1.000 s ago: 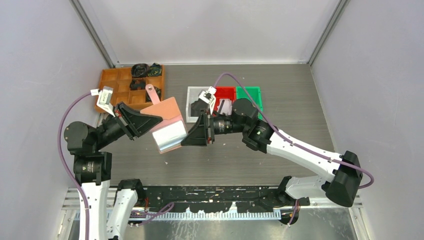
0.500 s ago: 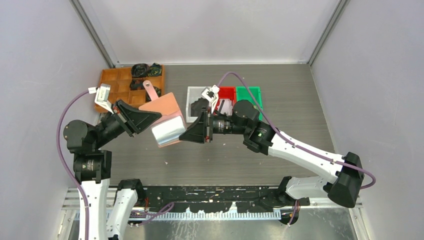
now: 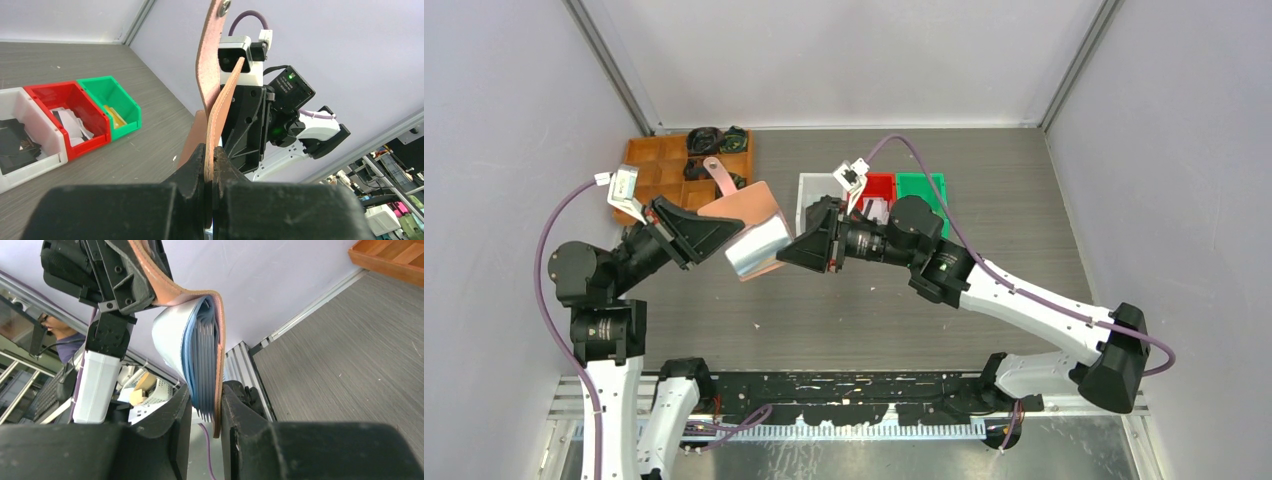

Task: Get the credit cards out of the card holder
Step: Remove the credit card from the card holder.

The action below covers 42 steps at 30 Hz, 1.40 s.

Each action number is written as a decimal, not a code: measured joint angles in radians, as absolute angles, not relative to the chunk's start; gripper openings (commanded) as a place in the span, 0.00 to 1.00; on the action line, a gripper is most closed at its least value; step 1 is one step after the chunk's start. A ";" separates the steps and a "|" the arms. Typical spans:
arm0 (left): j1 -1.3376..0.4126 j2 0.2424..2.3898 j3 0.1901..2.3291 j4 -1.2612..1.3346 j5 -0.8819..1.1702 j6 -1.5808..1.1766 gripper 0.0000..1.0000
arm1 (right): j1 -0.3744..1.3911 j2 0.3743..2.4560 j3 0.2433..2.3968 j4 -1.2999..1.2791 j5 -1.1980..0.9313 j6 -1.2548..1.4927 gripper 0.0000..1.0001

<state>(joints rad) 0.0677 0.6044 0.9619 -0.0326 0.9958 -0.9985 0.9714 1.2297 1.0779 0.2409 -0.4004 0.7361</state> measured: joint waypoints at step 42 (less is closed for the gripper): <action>0.072 0.464 1.079 -0.596 1.062 0.059 0.65 | 0.923 1.272 1.113 0.212 -0.262 0.958 0.01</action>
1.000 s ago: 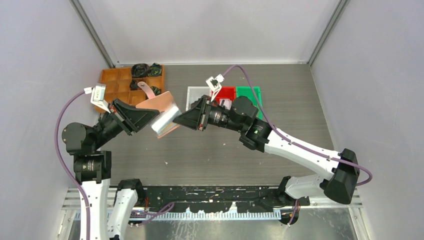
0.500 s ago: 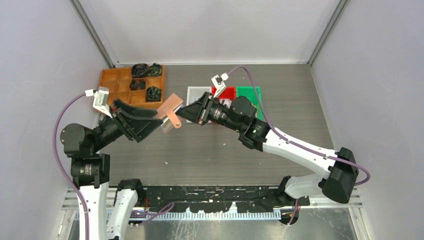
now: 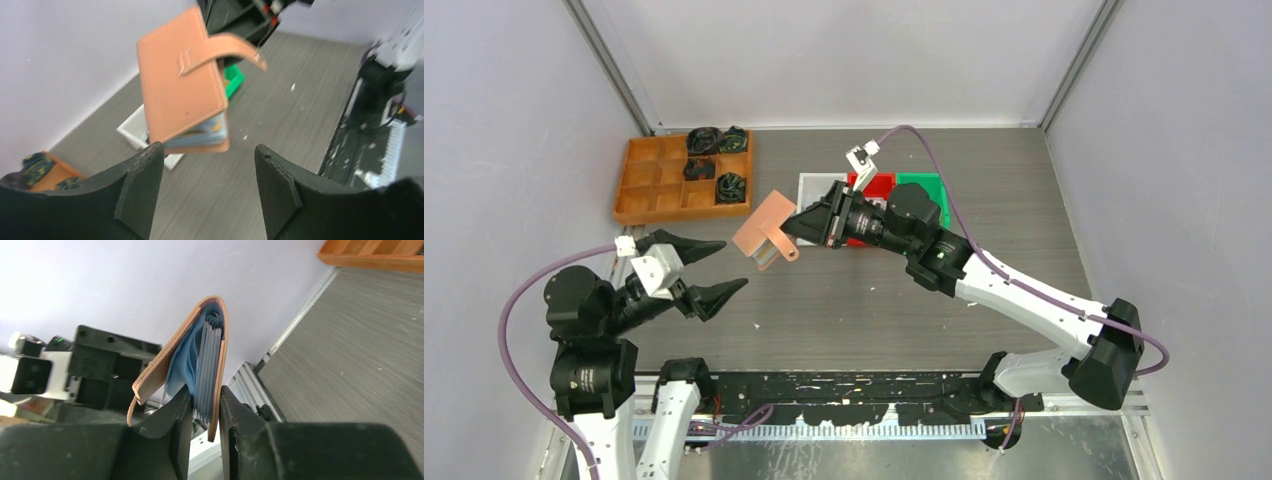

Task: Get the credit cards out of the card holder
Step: Remove the credit card from the card holder.

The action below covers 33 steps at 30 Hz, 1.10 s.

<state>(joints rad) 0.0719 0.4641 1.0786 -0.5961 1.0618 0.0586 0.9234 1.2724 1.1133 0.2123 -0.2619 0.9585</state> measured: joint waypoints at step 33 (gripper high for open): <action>0.072 0.441 1.048 -0.625 1.027 0.285 0.20 | 0.923 1.362 1.206 0.210 -0.503 0.998 0.01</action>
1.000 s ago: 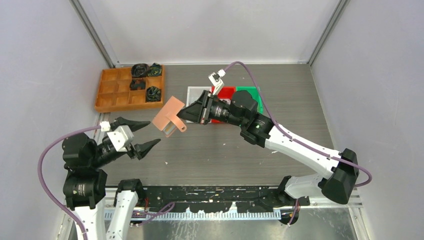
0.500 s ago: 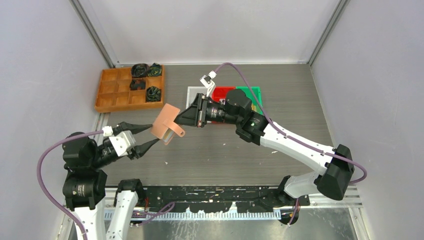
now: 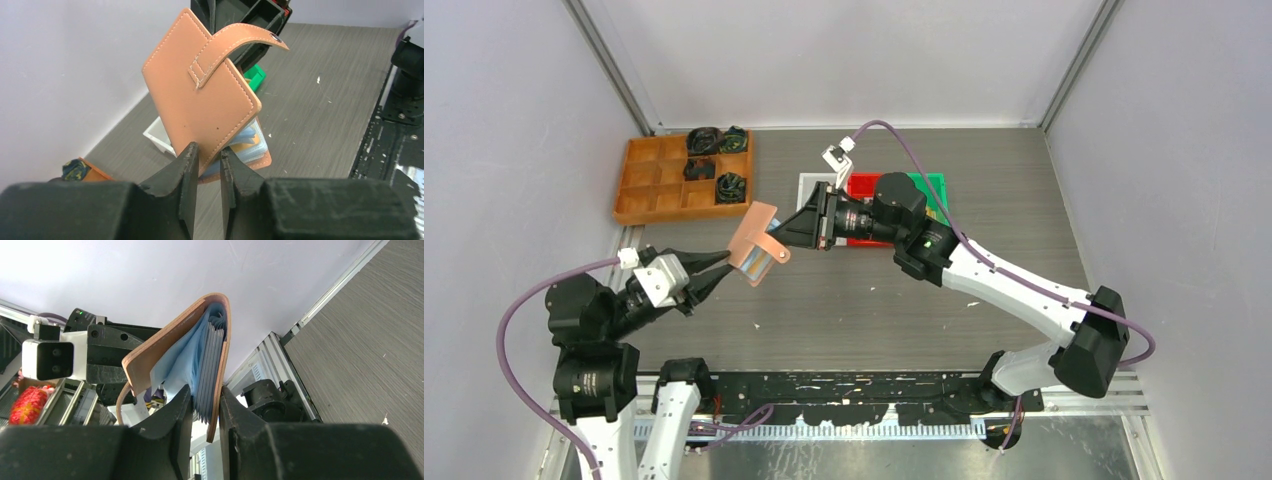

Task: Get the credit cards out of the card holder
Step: Remove the credit card from the card holder.

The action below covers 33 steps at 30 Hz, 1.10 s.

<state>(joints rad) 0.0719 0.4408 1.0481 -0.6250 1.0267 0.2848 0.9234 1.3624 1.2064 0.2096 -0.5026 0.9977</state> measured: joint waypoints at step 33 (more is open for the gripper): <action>0.072 0.411 0.878 -0.241 0.751 -0.683 0.00 | 0.960 1.374 1.215 0.308 -0.531 1.023 0.45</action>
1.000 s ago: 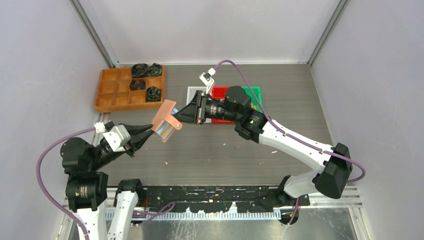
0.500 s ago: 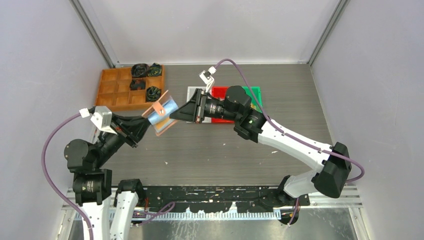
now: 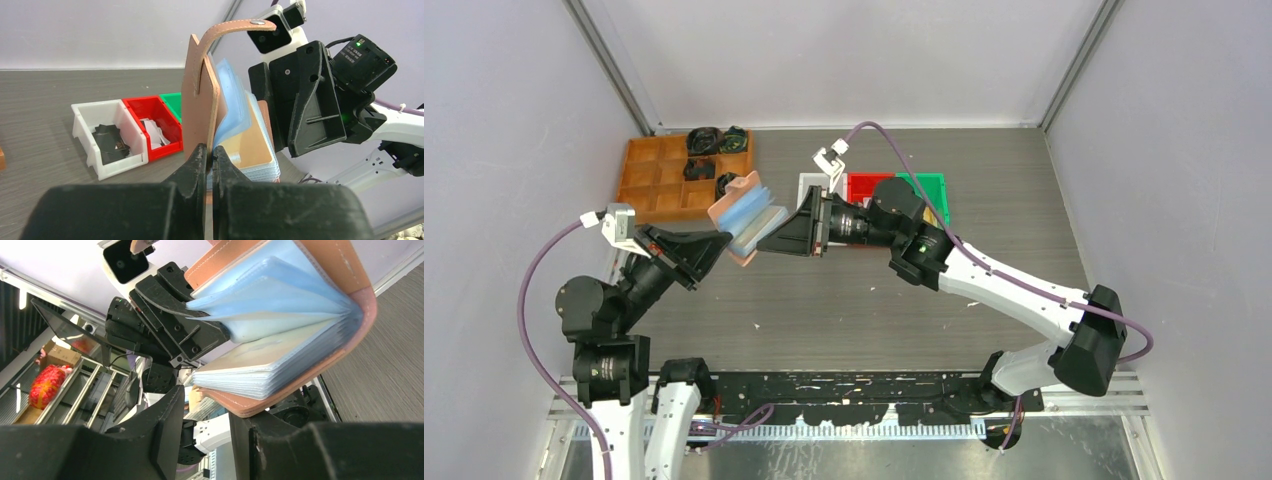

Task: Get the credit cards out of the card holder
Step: Remove the credit card from the card holder.

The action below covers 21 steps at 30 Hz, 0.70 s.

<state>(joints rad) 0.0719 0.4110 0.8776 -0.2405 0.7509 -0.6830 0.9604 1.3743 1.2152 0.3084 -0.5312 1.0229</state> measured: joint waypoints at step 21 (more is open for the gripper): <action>0.071 0.392 0.903 -0.198 0.753 -0.648 0.00 | 0.903 1.320 1.164 0.054 -0.382 0.908 0.81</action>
